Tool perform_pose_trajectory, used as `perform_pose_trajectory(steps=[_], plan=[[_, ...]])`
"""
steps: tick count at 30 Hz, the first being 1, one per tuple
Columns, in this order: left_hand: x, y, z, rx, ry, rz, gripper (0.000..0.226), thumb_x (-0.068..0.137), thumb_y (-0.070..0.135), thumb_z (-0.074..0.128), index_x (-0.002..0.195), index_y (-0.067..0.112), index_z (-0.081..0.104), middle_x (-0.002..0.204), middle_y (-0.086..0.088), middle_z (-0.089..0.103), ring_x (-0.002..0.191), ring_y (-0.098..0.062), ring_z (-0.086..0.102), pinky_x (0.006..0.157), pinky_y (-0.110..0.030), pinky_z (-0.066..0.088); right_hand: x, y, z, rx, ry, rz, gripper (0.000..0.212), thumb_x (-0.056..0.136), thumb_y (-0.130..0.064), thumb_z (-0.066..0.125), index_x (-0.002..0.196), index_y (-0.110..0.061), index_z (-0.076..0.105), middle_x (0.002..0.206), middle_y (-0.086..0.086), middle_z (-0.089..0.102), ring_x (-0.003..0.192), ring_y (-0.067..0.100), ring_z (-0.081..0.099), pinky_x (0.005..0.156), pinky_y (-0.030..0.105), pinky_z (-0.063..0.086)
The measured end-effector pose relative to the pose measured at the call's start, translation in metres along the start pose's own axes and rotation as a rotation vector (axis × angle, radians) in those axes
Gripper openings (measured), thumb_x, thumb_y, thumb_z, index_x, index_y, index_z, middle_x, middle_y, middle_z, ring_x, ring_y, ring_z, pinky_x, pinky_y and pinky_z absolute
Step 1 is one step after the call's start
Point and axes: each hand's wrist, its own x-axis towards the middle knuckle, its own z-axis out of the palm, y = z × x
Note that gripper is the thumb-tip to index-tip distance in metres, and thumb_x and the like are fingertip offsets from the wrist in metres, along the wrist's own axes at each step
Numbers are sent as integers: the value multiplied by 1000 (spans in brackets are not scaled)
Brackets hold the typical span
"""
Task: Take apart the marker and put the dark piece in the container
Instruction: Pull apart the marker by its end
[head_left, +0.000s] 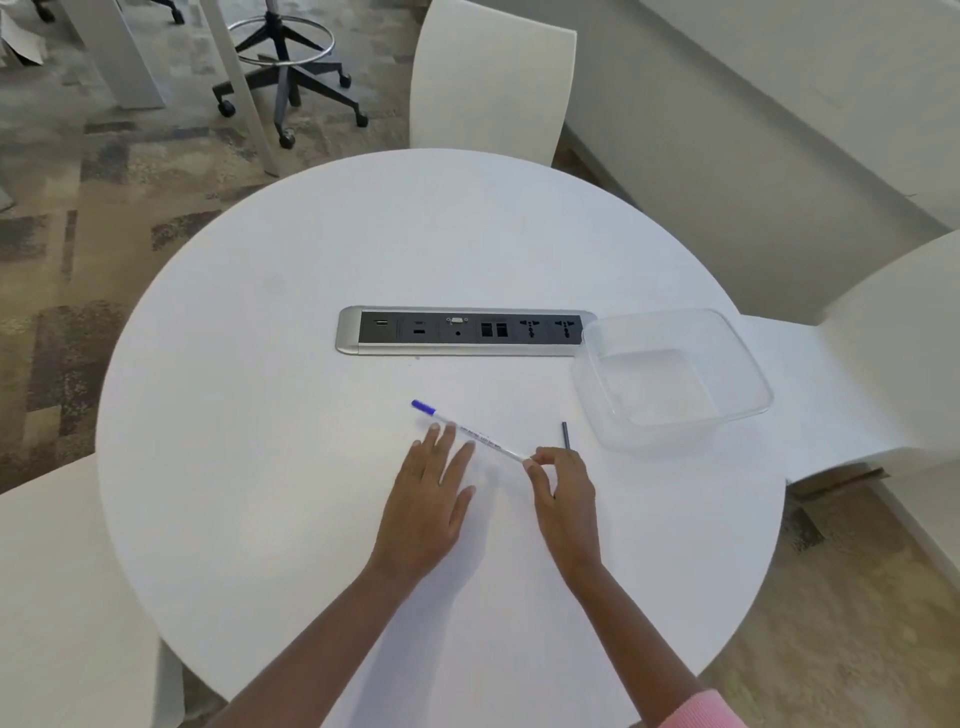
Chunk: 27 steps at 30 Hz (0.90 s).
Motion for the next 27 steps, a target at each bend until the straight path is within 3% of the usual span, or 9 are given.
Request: perform_pose_trajectory(steps=[3,6,8,9,10,12,16,21,27], plan=[[8,11,1,4,48,126,44,100,35,17,131,14,40,135,-13,53,130,-27,36,108,-39,28,-6,-2,-11,62,-36,-15,6,89,-14,53,86,-17,58,91,-5,59,85,1,54,71,8,39],[11,15,3,-2,128,216,38,96,26,33,125,12,51,119,-9,64,120,-26,47,108,-38,29,-14,-6,-19,129,-72,-16,12,88,-14,55,79,-22,57,84,-11,60,81,-7,54,69,4,39],[12,16,-1,-13,181,238,33,89,15,41,113,11,62,89,-5,68,92,-24,60,92,-40,48,-17,-7,-22,151,-81,-16,15,88,-14,55,77,-23,57,82,-13,60,79,-8,54,68,4,40],[13,16,-4,-24,192,241,30,87,11,41,109,13,62,77,-3,64,75,-22,59,75,-39,55,-18,-8,-24,153,-84,-27,14,88,-14,55,78,-22,57,81,-13,60,79,-8,54,68,4,40],[13,16,-8,-36,189,238,28,86,8,41,107,16,57,70,-1,60,64,-19,55,60,-35,53,-19,-10,-26,141,-91,-47,11,89,-15,55,79,-21,58,81,-13,60,79,-9,54,68,3,39],[14,16,-14,-52,164,224,24,85,8,40,103,19,49,67,2,56,55,-17,51,48,-28,44,-18,-11,-29,65,-115,-113,7,90,-16,53,87,-18,60,85,-12,61,83,-8,54,72,2,38],[17,12,-22,-100,150,223,23,84,11,40,94,18,59,66,3,57,54,-16,51,50,-22,36,-12,-9,-33,-243,-130,-361,14,90,-23,50,97,-14,59,90,0,64,84,8,53,72,18,41],[17,10,-31,-169,145,212,25,84,13,41,85,12,66,64,1,59,51,-18,51,58,-25,31,1,-11,-39,-546,-31,-735,18,87,-25,47,79,-13,58,67,0,59,61,13,48,45,21,38],[17,10,-40,-187,174,199,14,84,9,44,89,19,53,64,2,56,57,-15,41,57,-23,28,6,-13,-41,-497,-129,-765,21,85,-22,47,73,-8,58,64,5,55,63,14,41,43,28,40]])
